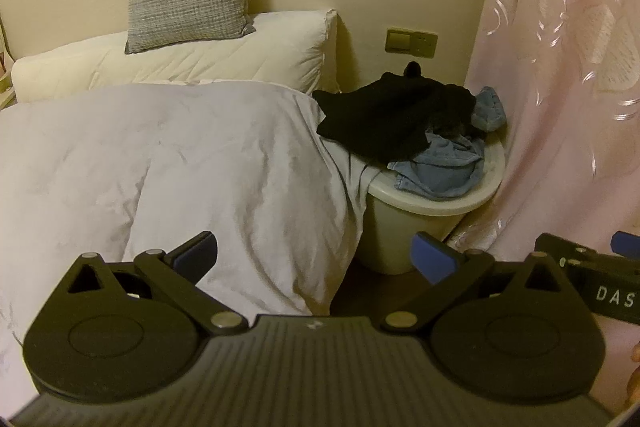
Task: Fold clothes
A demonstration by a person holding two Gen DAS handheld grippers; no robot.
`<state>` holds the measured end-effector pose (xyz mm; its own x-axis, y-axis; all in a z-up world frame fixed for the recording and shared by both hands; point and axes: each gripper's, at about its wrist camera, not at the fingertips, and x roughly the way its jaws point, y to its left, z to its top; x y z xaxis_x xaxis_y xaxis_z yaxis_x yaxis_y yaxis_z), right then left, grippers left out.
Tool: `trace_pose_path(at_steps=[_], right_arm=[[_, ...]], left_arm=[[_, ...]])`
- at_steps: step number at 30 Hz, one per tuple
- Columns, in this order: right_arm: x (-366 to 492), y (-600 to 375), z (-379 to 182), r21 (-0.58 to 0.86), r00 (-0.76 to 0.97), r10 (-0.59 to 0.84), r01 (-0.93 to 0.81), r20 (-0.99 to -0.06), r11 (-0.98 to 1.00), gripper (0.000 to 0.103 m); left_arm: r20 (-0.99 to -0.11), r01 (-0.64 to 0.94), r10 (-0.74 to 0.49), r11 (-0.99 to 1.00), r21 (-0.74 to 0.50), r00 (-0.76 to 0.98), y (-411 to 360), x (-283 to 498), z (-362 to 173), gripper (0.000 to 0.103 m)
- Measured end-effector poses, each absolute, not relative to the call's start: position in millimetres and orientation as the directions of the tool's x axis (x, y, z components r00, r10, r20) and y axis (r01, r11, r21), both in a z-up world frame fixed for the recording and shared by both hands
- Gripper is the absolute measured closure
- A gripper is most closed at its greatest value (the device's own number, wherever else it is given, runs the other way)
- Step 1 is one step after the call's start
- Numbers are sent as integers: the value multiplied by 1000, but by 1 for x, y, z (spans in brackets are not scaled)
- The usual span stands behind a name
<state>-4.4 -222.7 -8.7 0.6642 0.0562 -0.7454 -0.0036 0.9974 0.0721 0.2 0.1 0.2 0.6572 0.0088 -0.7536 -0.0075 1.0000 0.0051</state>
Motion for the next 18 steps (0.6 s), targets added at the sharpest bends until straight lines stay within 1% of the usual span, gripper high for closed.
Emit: trace_pose_path(at_steps=[5, 7, 9, 10, 18], right_arm=[[0, -220, -9, 80, 656, 56, 7, -753, 997, 0], [5, -226, -9, 106, 664, 82, -3, -743, 994, 0], [7, -224, -11, 103, 668, 81, -7, -739, 995, 0], [10, -225, -11, 106, 668, 84, -7, -739, 994, 0], [16, -224, -14, 96, 686, 86, -24, -723, 995, 0]], left_arm=[[-748, 1, 14, 1000, 19, 663, -1, 6, 2, 1], [-744, 1, 12, 1000, 17, 668, -2, 10, 2, 1], [-733, -4, 9, 1000, 9, 681, 2, 9, 1, 1], [-734, -9, 23, 1000, 23, 679, -4, 12, 0, 1], [-734, -22, 30, 1000, 21, 679, -3, 21, 4, 1]])
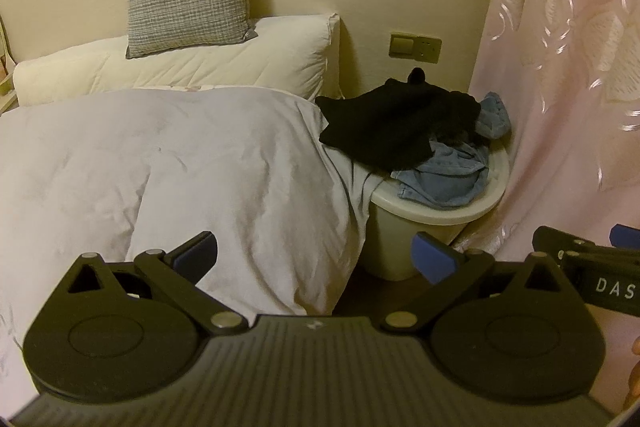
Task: Fold clothes
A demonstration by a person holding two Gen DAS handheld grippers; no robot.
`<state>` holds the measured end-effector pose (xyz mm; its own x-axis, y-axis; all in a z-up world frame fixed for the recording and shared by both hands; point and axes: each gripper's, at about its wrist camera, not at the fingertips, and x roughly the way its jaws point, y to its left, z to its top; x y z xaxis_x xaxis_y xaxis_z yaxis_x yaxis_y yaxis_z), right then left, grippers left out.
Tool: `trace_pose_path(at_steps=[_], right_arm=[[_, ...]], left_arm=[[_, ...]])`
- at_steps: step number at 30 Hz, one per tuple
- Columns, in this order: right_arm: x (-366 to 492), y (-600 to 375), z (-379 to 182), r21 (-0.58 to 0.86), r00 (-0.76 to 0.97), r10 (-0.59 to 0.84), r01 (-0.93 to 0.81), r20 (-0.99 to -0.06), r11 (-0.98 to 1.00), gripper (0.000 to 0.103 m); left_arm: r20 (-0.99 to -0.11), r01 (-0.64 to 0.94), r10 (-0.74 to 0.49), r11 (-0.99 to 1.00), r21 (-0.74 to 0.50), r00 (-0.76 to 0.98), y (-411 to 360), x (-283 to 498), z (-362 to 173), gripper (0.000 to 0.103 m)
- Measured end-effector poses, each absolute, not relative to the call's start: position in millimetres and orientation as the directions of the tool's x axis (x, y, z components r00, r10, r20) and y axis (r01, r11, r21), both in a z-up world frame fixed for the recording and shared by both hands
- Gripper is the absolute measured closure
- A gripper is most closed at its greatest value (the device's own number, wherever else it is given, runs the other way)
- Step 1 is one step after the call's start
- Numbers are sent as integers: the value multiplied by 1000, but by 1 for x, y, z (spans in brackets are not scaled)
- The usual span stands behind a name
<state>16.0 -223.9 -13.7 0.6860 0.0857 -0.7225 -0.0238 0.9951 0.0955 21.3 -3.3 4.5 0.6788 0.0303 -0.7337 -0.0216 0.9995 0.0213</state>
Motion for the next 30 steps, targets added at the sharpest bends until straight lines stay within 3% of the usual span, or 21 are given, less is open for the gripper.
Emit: trace_pose_path(at_steps=[30], right_arm=[[52, -247, -14, 84, 680, 83, -33, -729, 996, 0]], left_arm=[[-736, -30, 45, 999, 33, 675, -31, 59, 4, 1]])
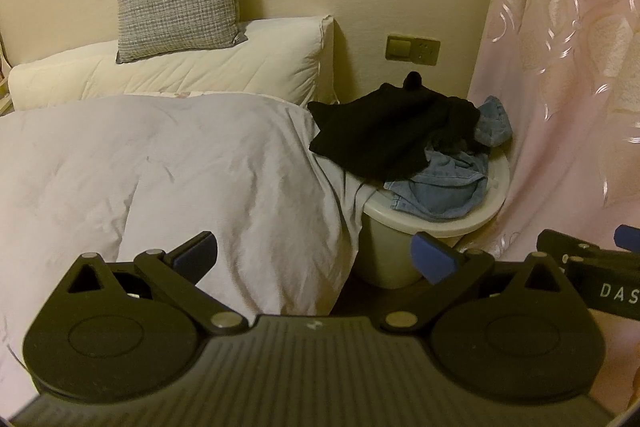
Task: Fold clothes
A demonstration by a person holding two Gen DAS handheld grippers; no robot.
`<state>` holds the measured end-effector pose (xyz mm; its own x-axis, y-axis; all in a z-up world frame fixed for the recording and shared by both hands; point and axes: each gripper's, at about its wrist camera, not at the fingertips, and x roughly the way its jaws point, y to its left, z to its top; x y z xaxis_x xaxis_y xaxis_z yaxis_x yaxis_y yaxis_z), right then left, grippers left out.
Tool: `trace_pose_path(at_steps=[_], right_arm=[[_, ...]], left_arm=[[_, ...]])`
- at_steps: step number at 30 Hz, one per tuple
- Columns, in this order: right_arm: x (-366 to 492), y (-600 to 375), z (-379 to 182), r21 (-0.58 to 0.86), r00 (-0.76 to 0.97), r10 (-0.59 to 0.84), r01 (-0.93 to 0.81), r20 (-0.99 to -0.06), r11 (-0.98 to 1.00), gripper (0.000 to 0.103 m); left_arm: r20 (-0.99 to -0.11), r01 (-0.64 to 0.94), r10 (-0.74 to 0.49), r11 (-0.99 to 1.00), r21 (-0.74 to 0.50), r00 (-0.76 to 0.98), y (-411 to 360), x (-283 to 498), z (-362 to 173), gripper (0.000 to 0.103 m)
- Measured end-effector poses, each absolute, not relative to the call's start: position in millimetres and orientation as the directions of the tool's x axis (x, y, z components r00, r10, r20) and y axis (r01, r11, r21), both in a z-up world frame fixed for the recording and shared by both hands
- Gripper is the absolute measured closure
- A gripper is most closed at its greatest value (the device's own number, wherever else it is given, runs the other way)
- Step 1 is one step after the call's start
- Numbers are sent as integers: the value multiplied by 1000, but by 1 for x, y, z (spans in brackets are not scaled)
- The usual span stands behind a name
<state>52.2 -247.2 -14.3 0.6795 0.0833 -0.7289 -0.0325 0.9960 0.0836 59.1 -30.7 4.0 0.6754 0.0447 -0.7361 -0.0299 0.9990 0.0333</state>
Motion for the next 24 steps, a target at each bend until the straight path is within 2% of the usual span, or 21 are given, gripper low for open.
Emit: trace_pose_path(at_steps=[24], right_arm=[[95, -275, -23, 90, 666, 115, -73, -737, 993, 0]], left_arm=[[-758, -43, 53, 999, 33, 650, -65, 92, -9, 1]])
